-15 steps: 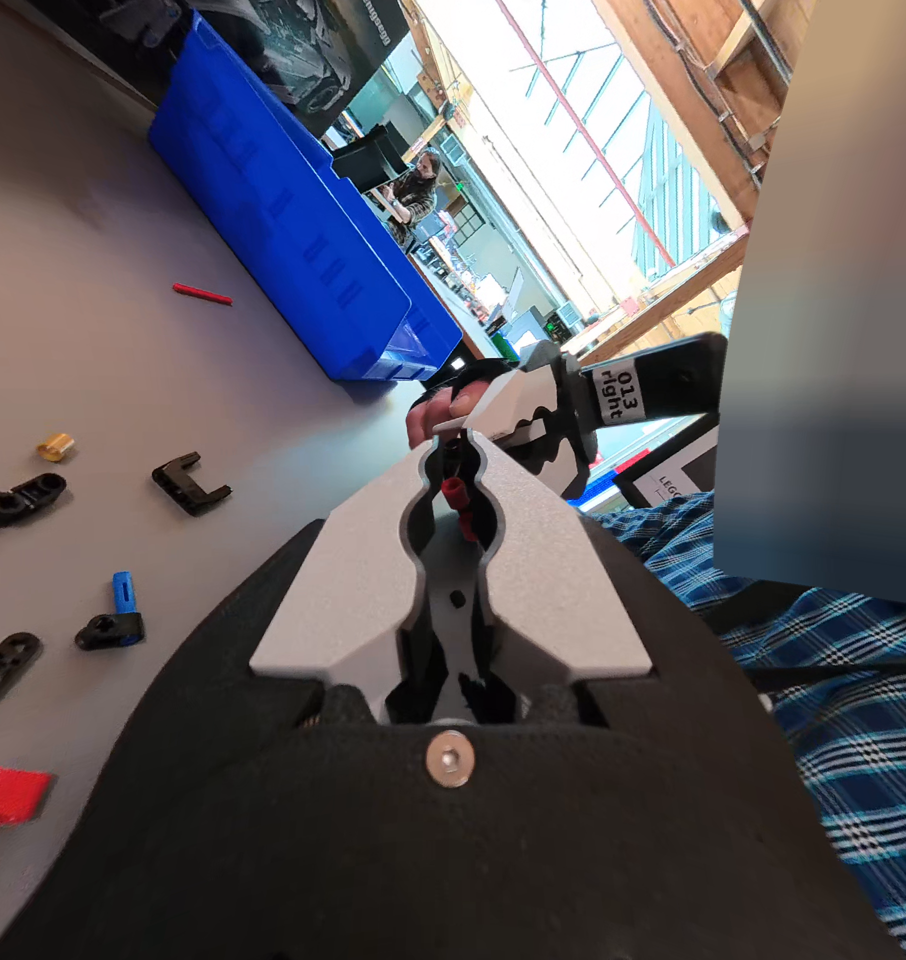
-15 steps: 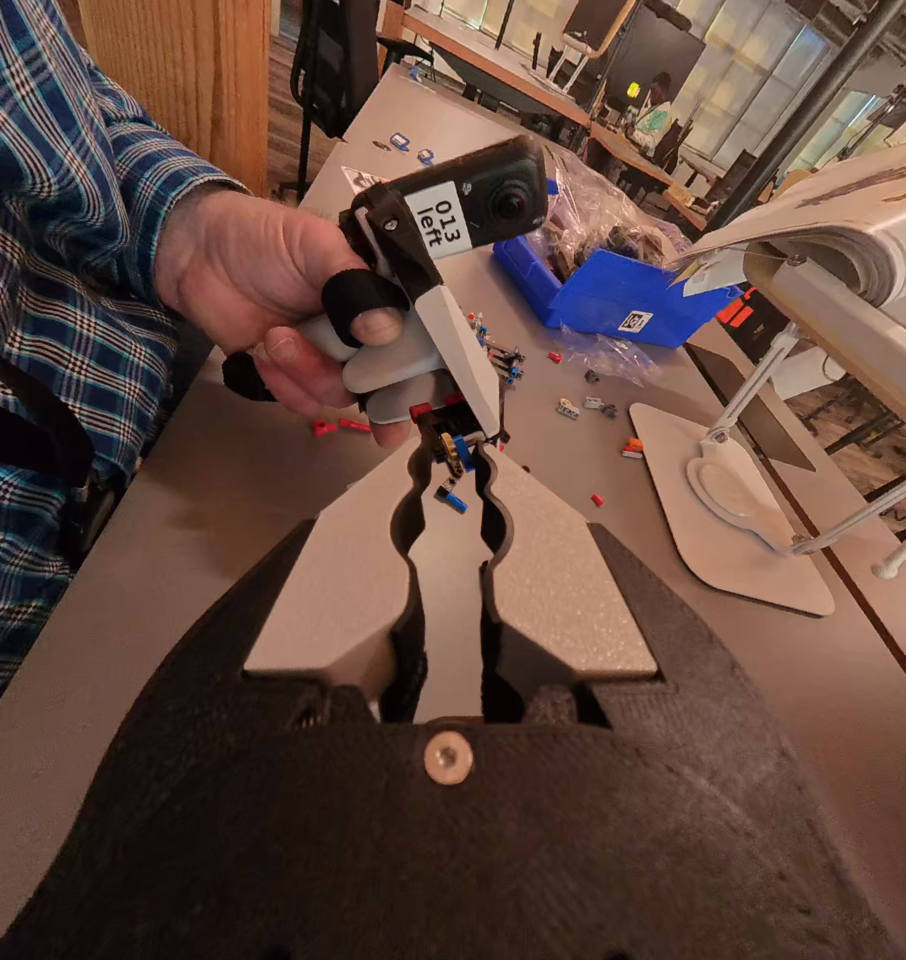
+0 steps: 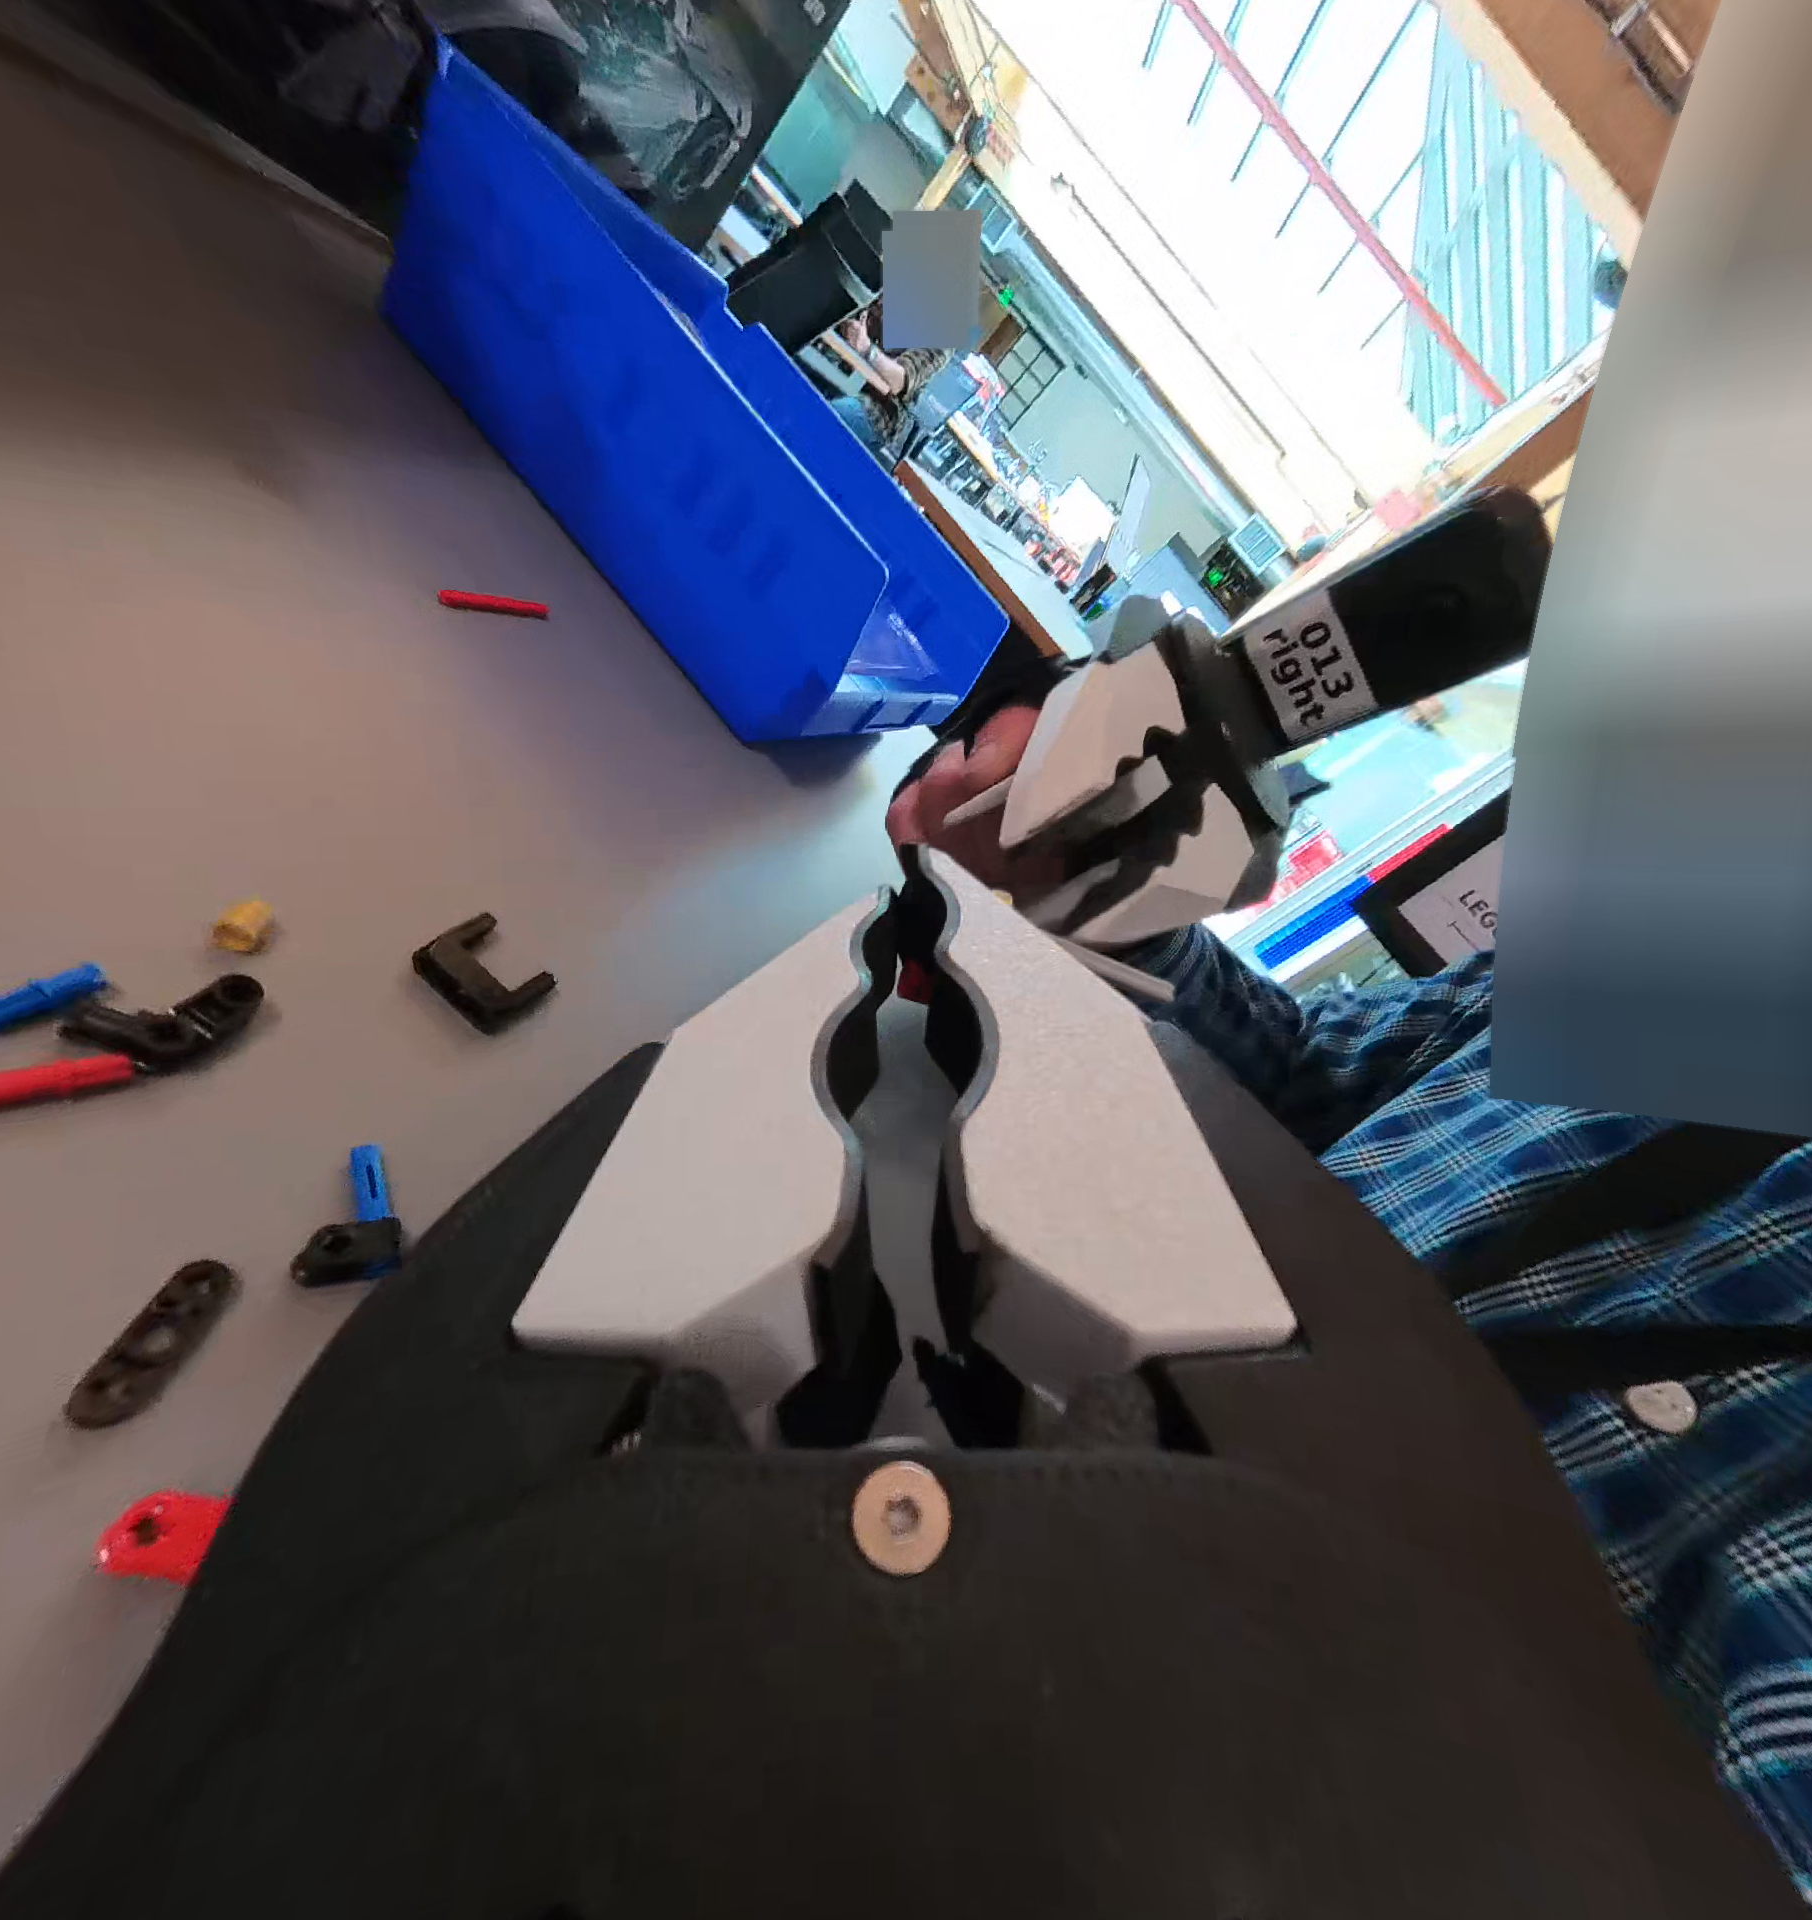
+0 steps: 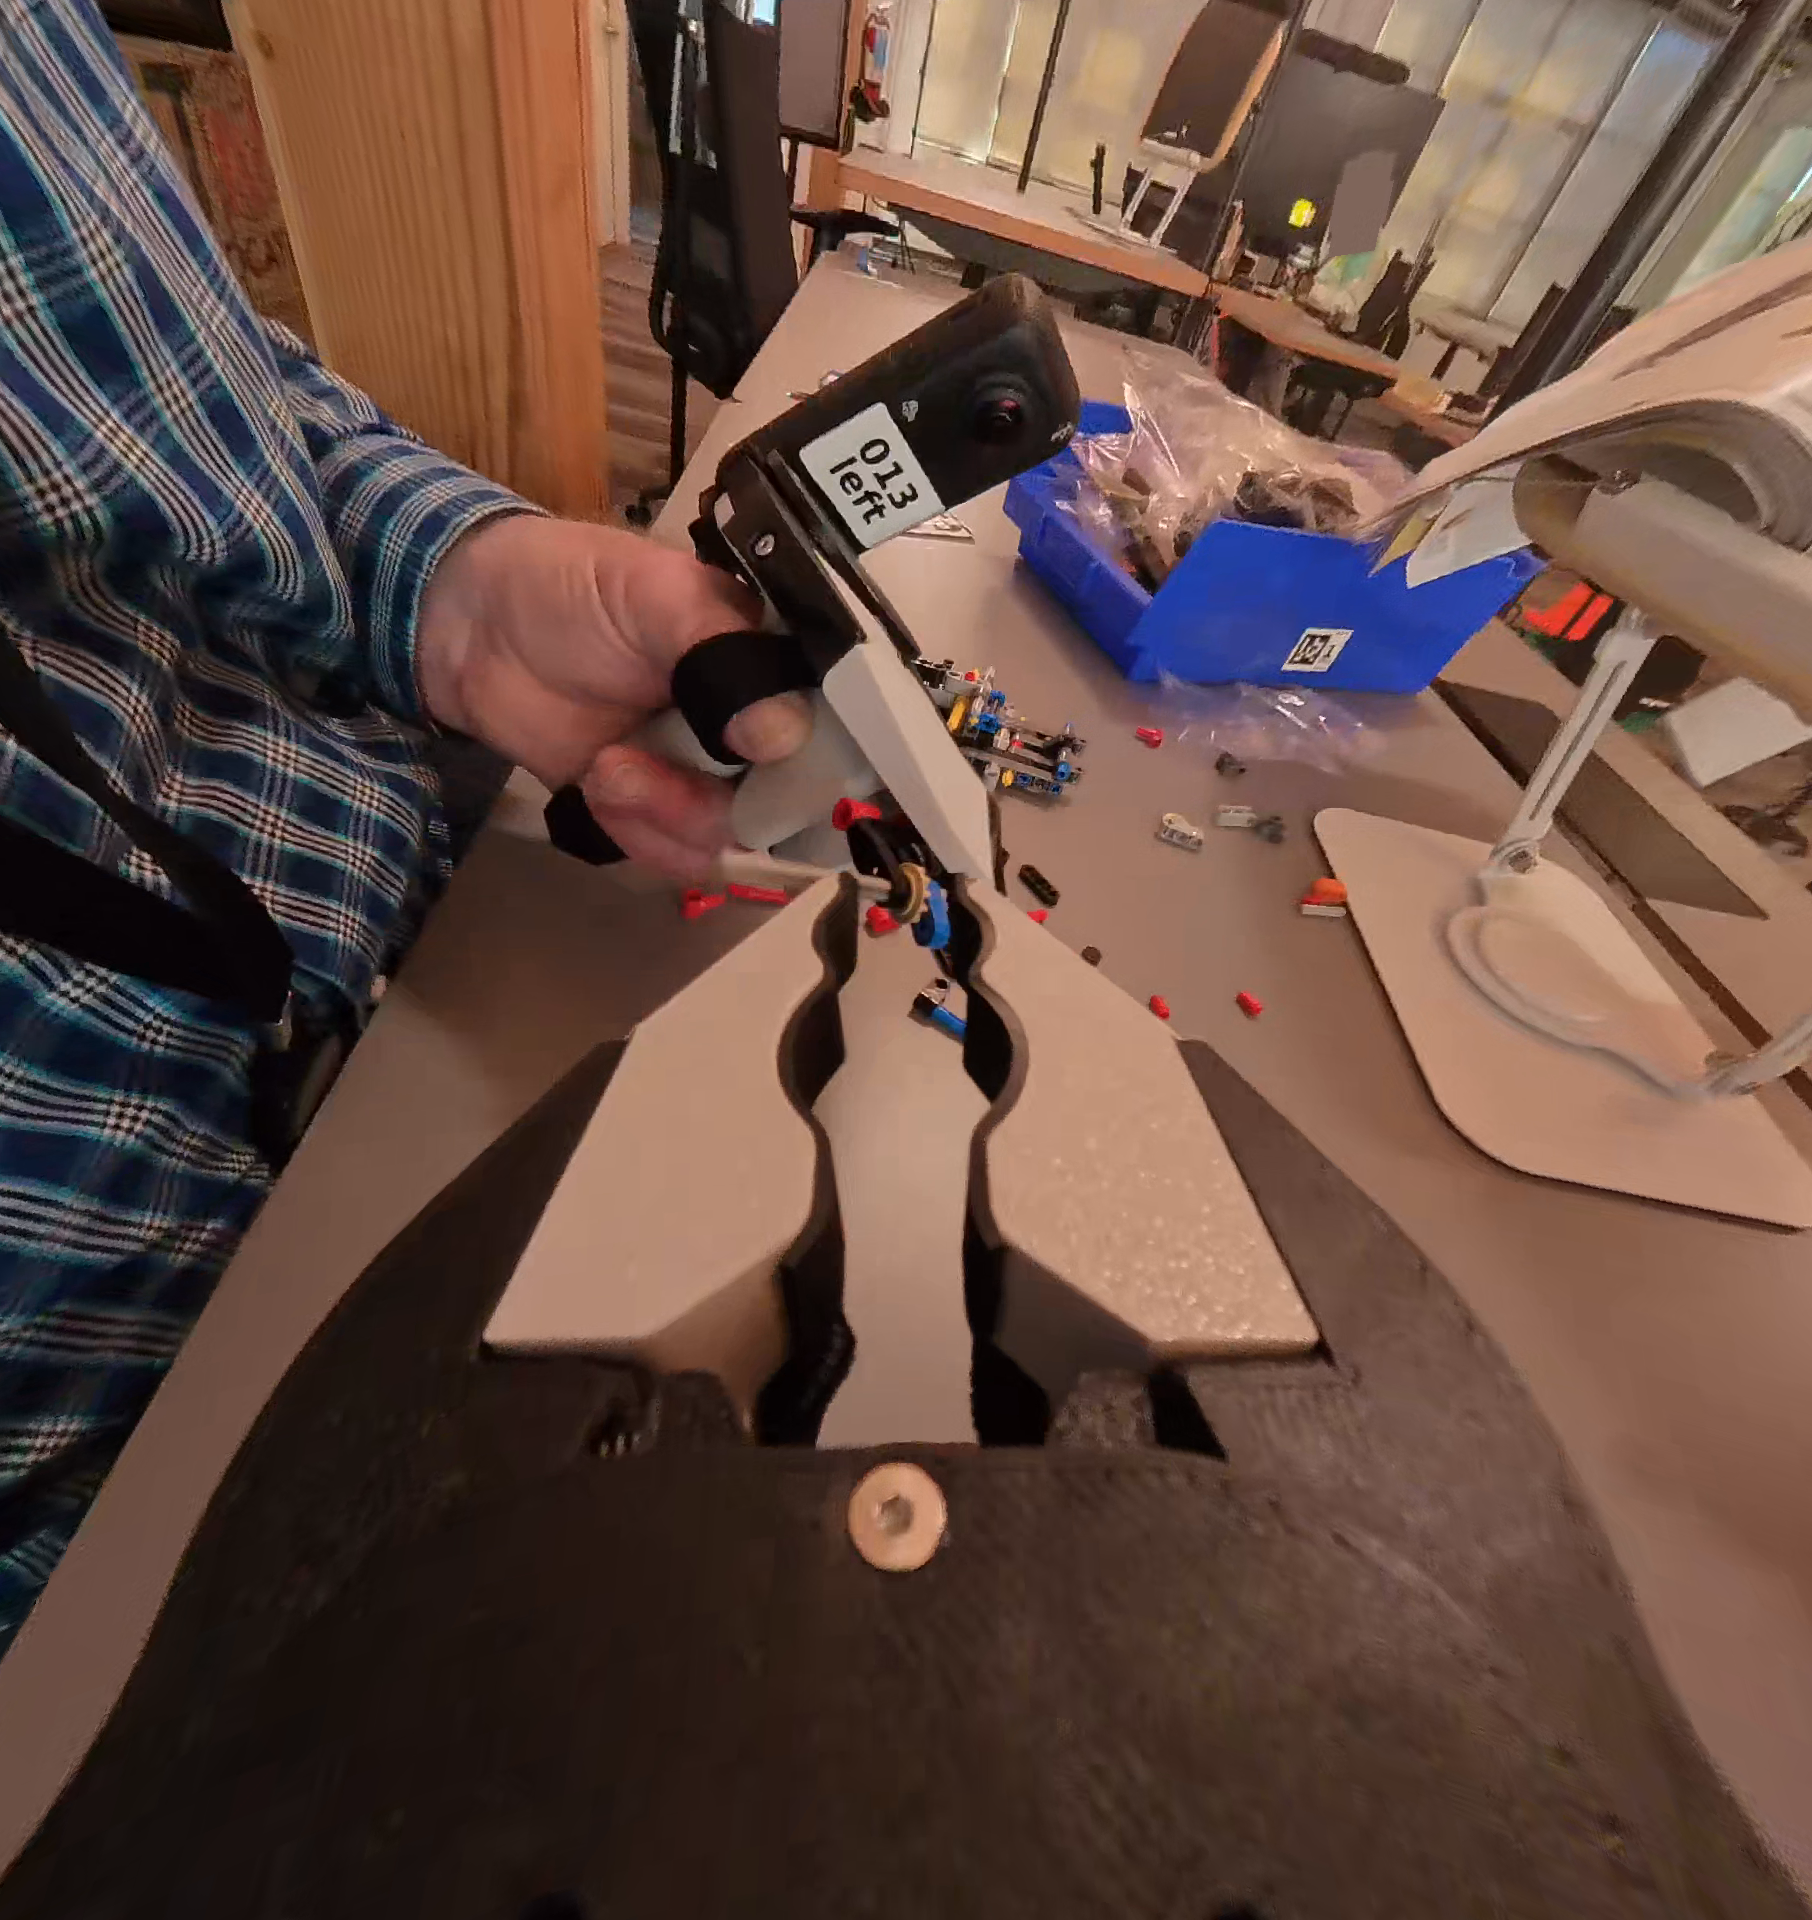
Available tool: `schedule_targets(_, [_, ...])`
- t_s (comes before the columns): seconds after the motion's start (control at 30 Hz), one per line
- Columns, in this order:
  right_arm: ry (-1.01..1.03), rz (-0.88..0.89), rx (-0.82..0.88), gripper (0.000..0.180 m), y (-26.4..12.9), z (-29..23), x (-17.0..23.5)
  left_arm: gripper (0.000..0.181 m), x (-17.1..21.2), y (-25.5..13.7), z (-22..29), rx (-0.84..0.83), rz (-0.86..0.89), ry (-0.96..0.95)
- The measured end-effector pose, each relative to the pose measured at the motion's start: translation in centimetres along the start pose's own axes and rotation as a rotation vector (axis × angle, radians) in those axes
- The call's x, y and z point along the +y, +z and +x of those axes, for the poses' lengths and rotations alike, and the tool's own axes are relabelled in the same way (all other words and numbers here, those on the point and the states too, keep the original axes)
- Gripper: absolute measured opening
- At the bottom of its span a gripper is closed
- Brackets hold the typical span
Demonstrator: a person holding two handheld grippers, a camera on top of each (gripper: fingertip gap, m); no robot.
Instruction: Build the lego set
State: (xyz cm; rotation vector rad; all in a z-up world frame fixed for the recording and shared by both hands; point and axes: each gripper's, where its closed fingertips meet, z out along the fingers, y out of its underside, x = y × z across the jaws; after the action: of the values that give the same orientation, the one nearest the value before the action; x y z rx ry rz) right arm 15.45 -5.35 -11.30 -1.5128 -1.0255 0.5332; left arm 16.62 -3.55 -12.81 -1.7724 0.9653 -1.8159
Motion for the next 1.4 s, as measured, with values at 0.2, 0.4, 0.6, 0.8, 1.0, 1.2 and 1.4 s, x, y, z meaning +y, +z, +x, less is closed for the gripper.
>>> schedule_targets(0.2, [0.145,0.003,-0.058,0.024,0.1,0.1,0.6,0.000,0.3,0.2,0.2,0.023,-0.027,0.040])
schedule_targets(0.4, [0.268,0.025,-0.148,0.028,0.2,-0.2,0.7,0.000,0.4,0.3,0.6,0.060,-0.031,0.051])
schedule_targets(0.6, [0.284,0.017,-0.176,0.021,1.0,-1.2,1.0,0.000,0.5,0.8,0.7,0.055,-0.035,0.088])
schedule_targets(0.8, [0.280,-0.098,-0.127,0.022,0.9,-0.8,3.2,0.000,0.5,0.6,-2.4,-0.121,-0.043,0.114])
schedule_targets(1.0, [0.264,-0.172,-0.158,0.021,0.7,-2.2,4.1,0.000,1.7,-0.3,-2.3,-0.143,-0.115,0.148])
schedule_targets(1.2, [0.282,-0.229,-0.241,0.027,0.5,-5.7,5.4,0.014,5.4,-3.3,0.2,-0.101,-0.391,0.403])
schedule_targets(1.4, [0.228,-0.315,-0.325,0.025,0.3,-10.0,5.5,0.027,10.5,-6.5,0.7,-0.070,-0.710,0.629])
